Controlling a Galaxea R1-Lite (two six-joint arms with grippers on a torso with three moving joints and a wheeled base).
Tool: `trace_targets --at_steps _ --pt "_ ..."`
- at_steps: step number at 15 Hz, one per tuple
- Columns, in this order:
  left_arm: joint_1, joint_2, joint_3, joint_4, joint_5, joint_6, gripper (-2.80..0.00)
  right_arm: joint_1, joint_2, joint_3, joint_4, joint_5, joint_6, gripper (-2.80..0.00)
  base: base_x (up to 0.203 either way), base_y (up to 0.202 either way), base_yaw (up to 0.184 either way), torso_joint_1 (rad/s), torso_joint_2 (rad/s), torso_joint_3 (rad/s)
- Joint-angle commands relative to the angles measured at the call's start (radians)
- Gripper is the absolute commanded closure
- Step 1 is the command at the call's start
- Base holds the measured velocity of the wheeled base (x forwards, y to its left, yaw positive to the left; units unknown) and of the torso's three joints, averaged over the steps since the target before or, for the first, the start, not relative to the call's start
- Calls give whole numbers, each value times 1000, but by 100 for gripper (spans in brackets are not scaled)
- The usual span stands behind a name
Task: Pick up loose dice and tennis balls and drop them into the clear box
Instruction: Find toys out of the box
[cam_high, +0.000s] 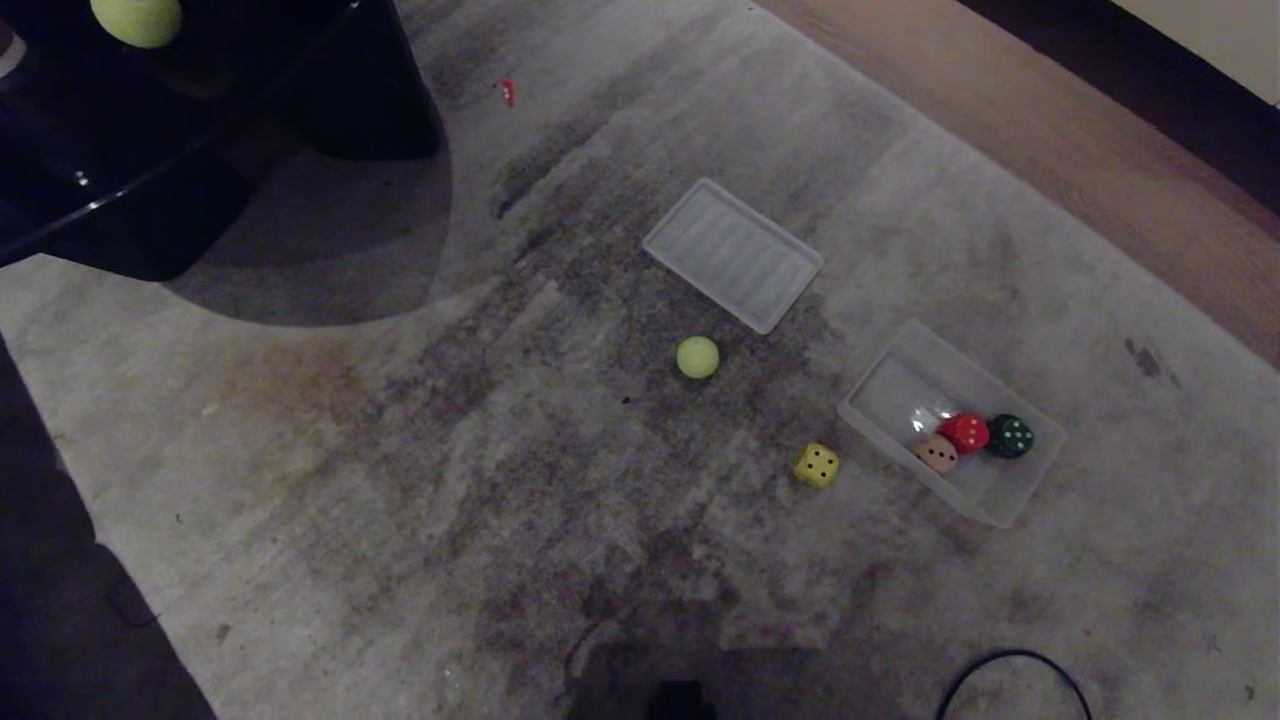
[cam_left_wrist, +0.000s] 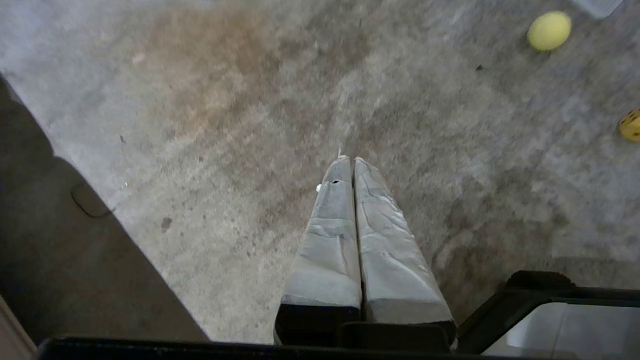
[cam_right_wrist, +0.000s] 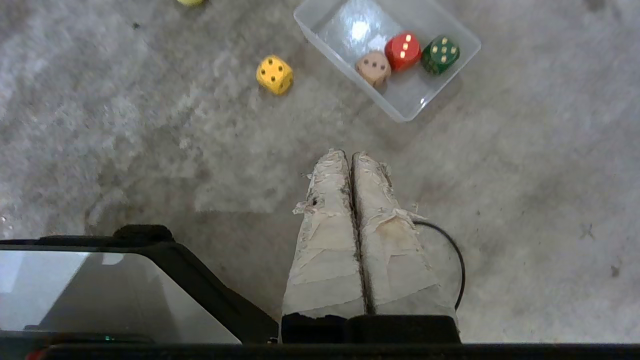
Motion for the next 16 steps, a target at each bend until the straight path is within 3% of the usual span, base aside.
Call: trace_targets --at_steps 1,16 --pt "0 2 2 0 -1 0 0 0 0 0 1 1 0 0 0 0 0 2 2 -206" --pt "0 2 2 0 -2 5 0 0 0 0 1 1 0 0 0 0 0 1 3 -181"
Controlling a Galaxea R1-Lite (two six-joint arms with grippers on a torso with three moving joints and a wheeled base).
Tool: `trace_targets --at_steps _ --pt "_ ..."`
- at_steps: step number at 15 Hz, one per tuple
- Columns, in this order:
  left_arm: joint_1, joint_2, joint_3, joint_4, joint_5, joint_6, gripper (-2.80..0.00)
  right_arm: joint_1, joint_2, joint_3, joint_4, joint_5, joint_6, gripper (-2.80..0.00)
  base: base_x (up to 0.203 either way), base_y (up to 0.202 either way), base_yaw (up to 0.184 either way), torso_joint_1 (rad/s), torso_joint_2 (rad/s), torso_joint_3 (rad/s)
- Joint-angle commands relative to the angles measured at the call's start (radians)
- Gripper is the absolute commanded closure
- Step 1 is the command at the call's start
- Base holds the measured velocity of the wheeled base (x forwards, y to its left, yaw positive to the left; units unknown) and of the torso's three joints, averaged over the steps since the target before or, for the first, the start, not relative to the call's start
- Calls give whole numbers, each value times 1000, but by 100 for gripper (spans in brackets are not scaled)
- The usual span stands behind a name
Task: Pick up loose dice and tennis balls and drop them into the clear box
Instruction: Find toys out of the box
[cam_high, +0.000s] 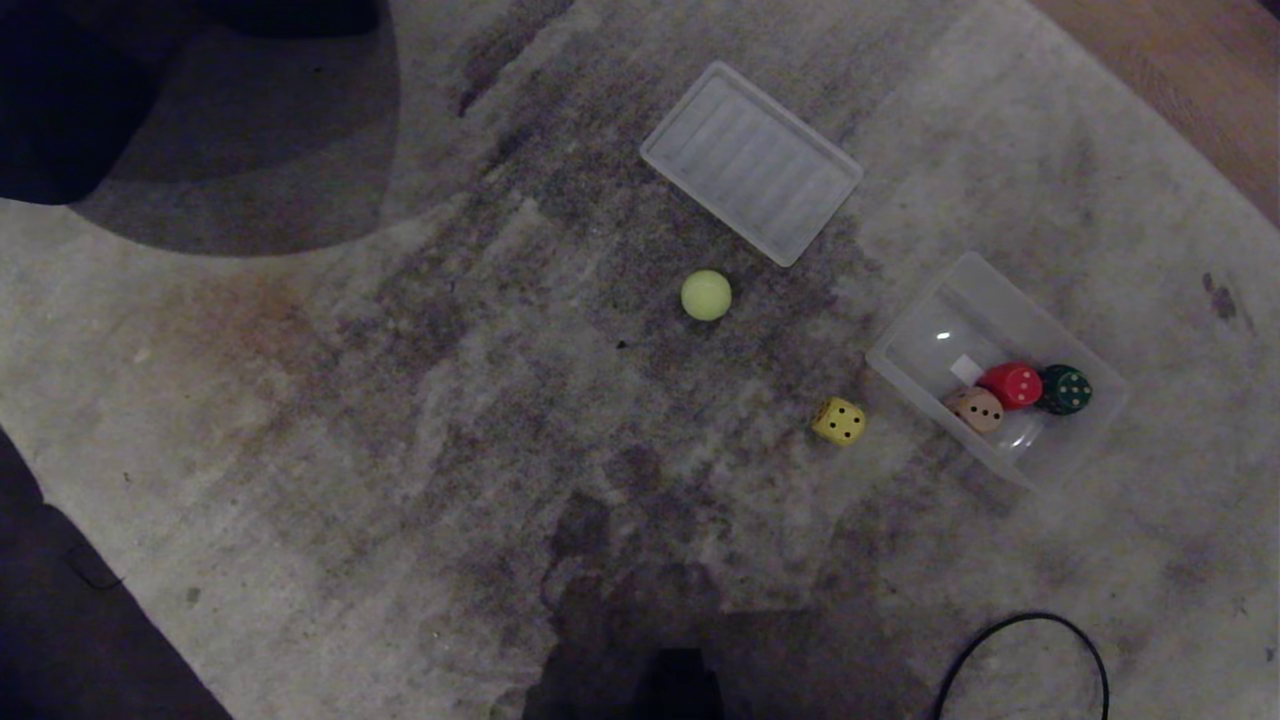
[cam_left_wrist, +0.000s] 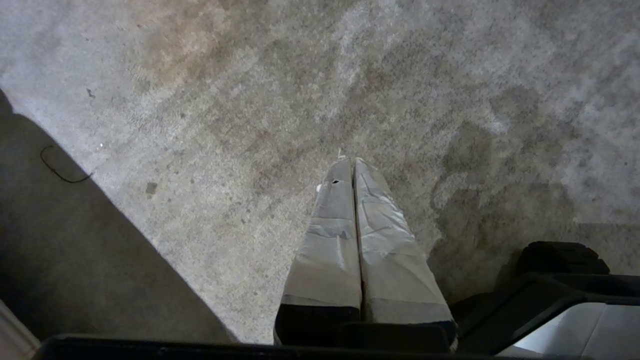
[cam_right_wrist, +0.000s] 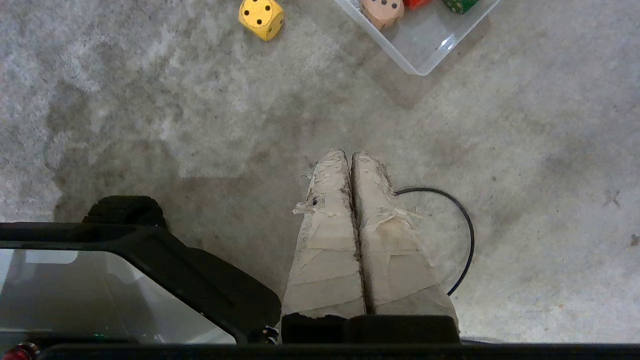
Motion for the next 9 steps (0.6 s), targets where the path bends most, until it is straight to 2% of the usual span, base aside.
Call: trace_targets --at_steps 1,5,9 --pt "0 2 2 0 1 0 0 0 -1 0 1 1 0 0 0 0 0 2 3 -41" --pt "0 2 2 0 1 0 0 1 -1 0 1 1 0 0 -22 0 0 1 -1 -10" --pt "0 2 2 0 5 -3 0 2 -1 0 1 1 0 0 -158 0 -2 3 3 -2"
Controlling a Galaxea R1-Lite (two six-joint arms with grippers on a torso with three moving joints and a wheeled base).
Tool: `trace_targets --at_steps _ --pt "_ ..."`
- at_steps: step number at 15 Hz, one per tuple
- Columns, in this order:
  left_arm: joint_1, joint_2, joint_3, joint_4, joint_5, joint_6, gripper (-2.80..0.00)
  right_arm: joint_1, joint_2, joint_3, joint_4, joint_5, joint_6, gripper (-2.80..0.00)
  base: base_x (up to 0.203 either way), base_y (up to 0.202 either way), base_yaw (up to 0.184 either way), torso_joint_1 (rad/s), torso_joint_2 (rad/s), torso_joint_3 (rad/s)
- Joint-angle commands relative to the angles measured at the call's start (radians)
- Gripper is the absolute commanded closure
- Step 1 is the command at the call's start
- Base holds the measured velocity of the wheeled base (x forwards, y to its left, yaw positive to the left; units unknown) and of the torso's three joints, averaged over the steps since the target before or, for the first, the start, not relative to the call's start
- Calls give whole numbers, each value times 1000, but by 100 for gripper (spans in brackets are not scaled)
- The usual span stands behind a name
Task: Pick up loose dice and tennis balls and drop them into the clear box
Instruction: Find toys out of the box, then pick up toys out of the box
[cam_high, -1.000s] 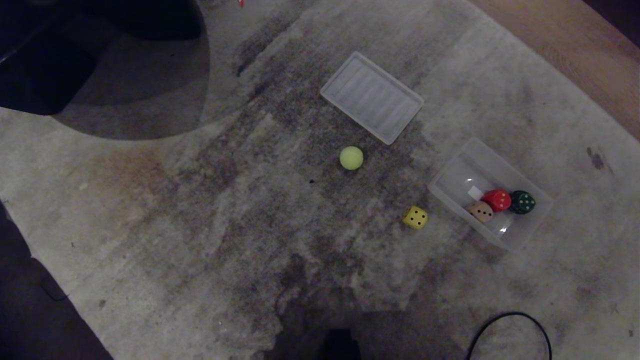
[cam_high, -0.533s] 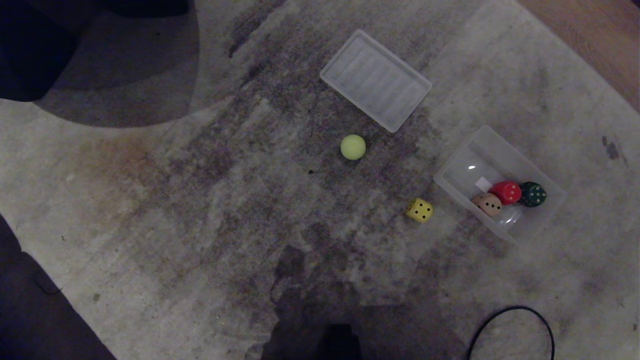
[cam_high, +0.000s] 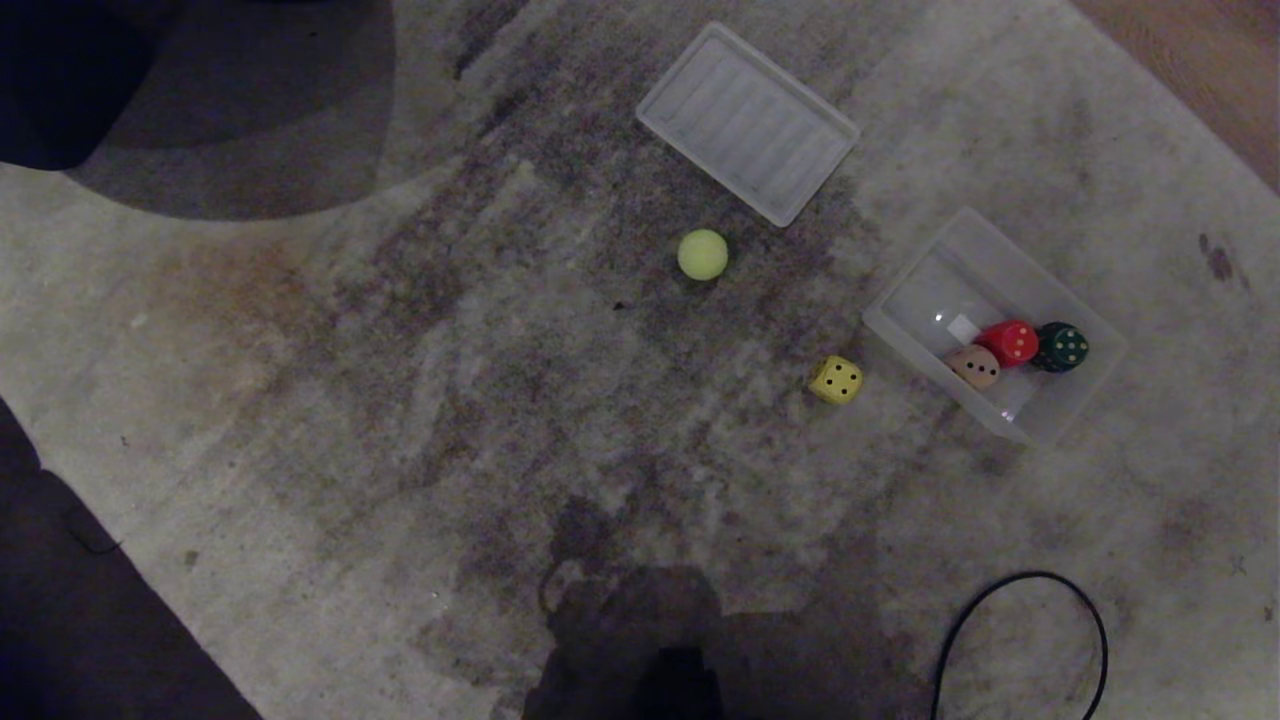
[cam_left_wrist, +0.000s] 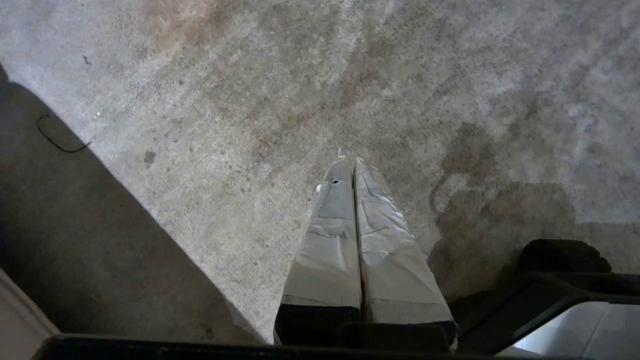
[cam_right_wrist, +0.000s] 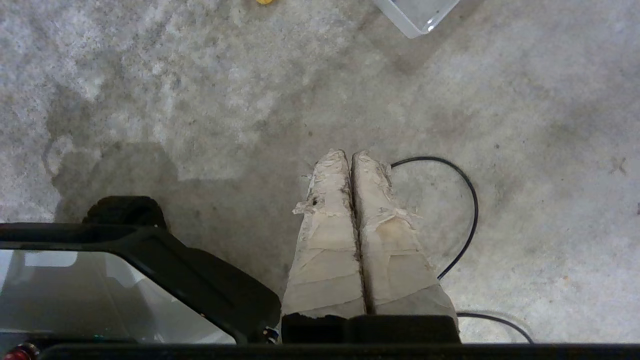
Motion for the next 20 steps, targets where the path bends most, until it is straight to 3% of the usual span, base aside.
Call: trace_targets --at_steps 1,13,16,20 --pt "0 2 2 0 2 -1 0 1 -1 0 1 0 -1 0 0 0 0 0 0 0" --pt "0 2 2 -1 -3 7 0 1 -1 0 1 -1 -14 0 0 0 0 1 1 -36" --pt "0 2 2 -1 7 -19 0 0 -1 0 1 -1 -11 0 0 0 0 0 1 -12" --pt "0 2 2 -1 8 -33 0 -4 119 -128 15 3 3 0 0 0 0 0 0 0"
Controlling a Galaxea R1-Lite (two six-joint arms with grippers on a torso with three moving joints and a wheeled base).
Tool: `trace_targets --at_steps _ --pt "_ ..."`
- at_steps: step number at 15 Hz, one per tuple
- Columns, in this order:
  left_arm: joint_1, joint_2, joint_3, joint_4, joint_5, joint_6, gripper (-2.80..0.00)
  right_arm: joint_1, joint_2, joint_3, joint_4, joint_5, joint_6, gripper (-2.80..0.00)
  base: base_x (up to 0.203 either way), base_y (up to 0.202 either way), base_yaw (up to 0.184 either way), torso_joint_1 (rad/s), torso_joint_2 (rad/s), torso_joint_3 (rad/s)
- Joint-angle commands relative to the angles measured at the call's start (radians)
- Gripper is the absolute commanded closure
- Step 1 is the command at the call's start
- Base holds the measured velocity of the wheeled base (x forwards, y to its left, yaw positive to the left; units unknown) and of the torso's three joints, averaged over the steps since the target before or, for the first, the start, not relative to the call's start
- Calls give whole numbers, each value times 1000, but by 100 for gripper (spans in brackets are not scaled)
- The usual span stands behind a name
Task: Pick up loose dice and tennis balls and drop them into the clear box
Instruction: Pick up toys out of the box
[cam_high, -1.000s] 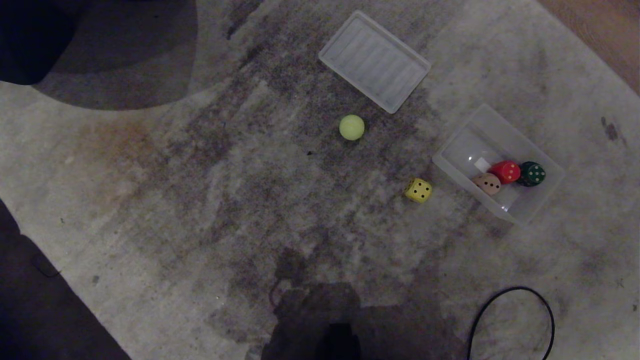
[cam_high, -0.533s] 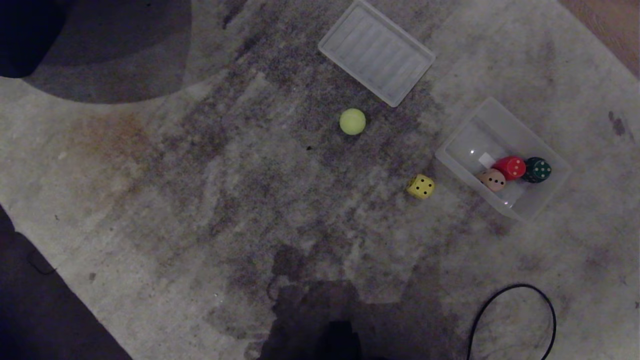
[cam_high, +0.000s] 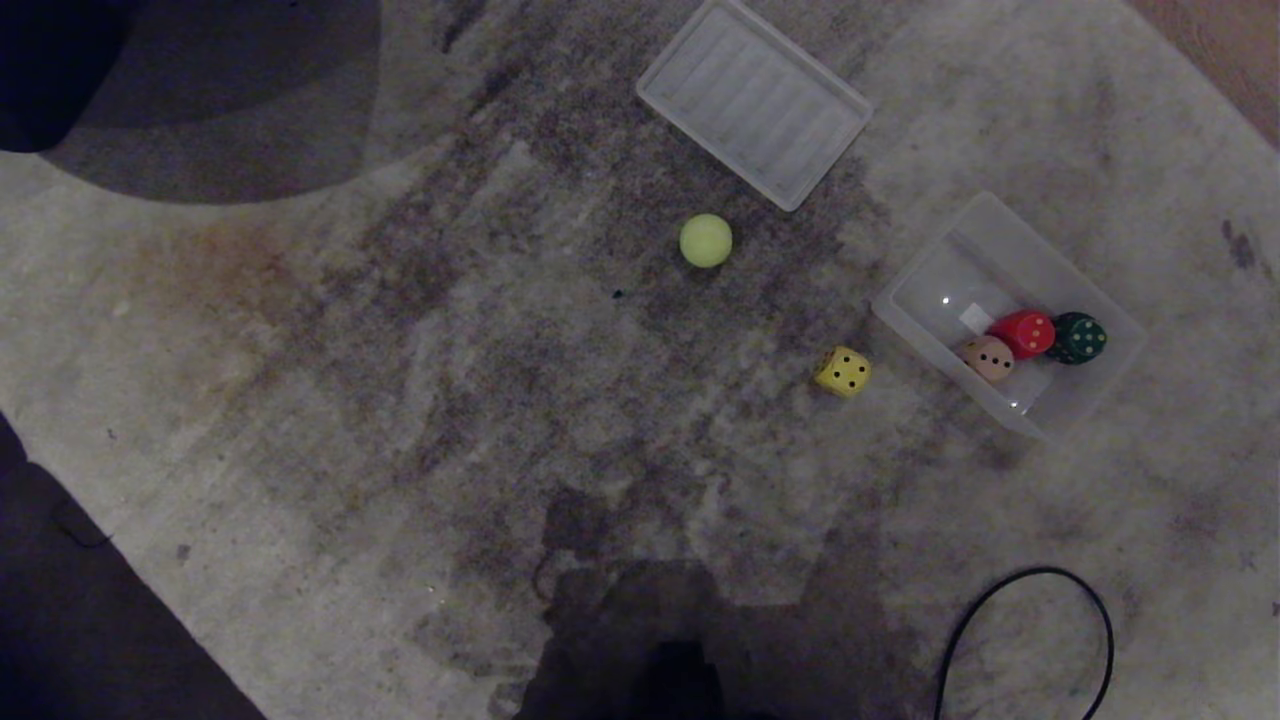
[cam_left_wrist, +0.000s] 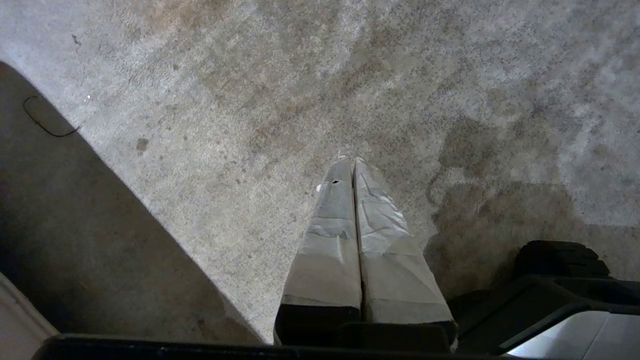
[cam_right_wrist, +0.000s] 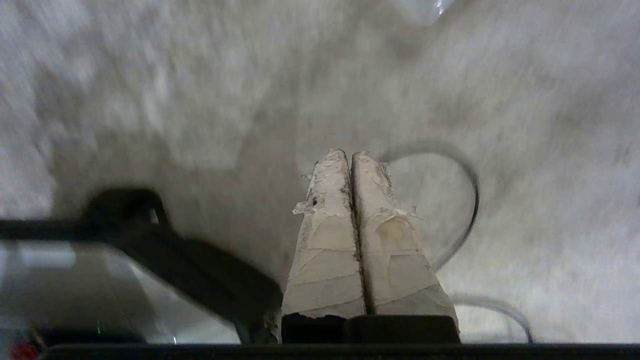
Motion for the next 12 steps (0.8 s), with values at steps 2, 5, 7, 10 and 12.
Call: trace_targets --at_steps 2,5,7,10,12 --pt "0 2 2 0 0 -1 0 -1 277 -141 1 1 43 0 0 0 0 0 0 0" --pt "0 2 2 0 0 -1 0 -1 575 -222 -28 2 94 0 0 0 0 0 0 0" --pt "0 2 2 0 0 -1 0 2 779 -245 -137 2 151 0 0 0 0 0 0 0" --pt "0 2 2 0 0 -1 0 21 1100 -281 -347 2 230 0 0 0 0 0 0 0" --pt "0 2 2 0 0 -1 0 52 1296 -329 -476 0 290 0 0 0 0 0 0 0"
